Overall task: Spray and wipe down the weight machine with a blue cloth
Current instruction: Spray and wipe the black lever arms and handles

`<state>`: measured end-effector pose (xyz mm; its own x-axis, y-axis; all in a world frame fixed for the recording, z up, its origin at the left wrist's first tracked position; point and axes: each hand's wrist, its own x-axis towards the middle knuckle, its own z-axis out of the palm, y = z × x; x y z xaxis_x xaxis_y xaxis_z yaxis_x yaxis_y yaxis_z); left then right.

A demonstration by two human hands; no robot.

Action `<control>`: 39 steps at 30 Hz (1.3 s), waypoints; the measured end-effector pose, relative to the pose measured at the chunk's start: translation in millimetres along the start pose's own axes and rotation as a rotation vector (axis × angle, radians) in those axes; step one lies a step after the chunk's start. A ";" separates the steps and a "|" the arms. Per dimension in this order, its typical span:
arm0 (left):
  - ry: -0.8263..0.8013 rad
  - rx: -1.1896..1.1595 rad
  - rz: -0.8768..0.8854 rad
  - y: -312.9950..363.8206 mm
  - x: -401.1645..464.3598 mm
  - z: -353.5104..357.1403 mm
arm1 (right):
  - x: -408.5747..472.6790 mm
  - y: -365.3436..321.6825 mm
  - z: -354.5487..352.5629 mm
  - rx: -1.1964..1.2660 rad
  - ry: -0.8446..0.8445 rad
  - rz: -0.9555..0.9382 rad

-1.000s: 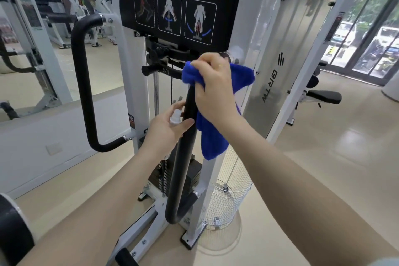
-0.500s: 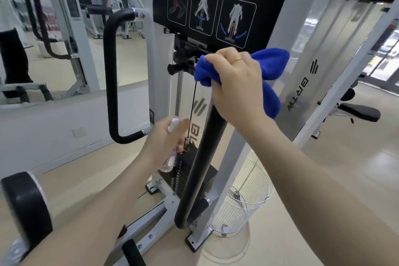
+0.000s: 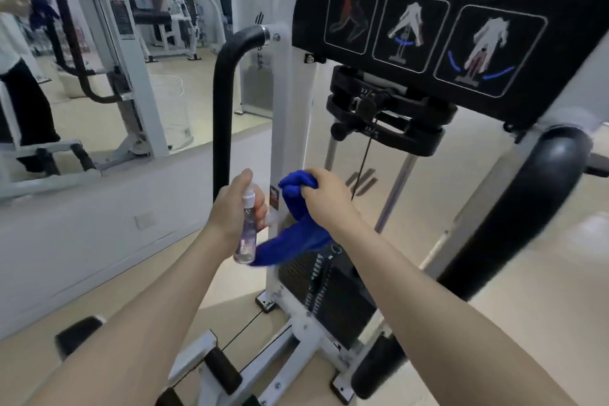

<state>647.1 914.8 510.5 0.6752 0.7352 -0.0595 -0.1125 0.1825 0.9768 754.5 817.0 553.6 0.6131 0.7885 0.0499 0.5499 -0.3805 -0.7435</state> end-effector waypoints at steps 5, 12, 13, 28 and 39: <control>-0.071 0.158 -0.074 20.8 57.8 -41.5 | 57.2 -24.6 27.1 0.167 0.019 0.104; -0.150 0.207 0.014 60.3 143.8 -93.4 | 116.7 -44.6 51.0 0.107 0.085 0.079; -0.123 0.203 0.018 63.5 154.7 -99.2 | 122.3 -44.8 54.1 0.103 0.096 0.080; 0.153 0.144 -0.038 41.0 198.6 -109.6 | 140.8 -27.8 66.5 0.118 0.190 0.091; 0.339 0.236 -0.397 -59.1 184.4 -137.2 | 143.4 -13.8 103.6 -0.017 0.153 0.053</control>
<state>678.2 1129.2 413.6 0.3562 0.8156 -0.4560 0.2942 0.3653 0.8832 776.0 985.4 501.9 0.7198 0.6849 0.1126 0.5231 -0.4287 -0.7366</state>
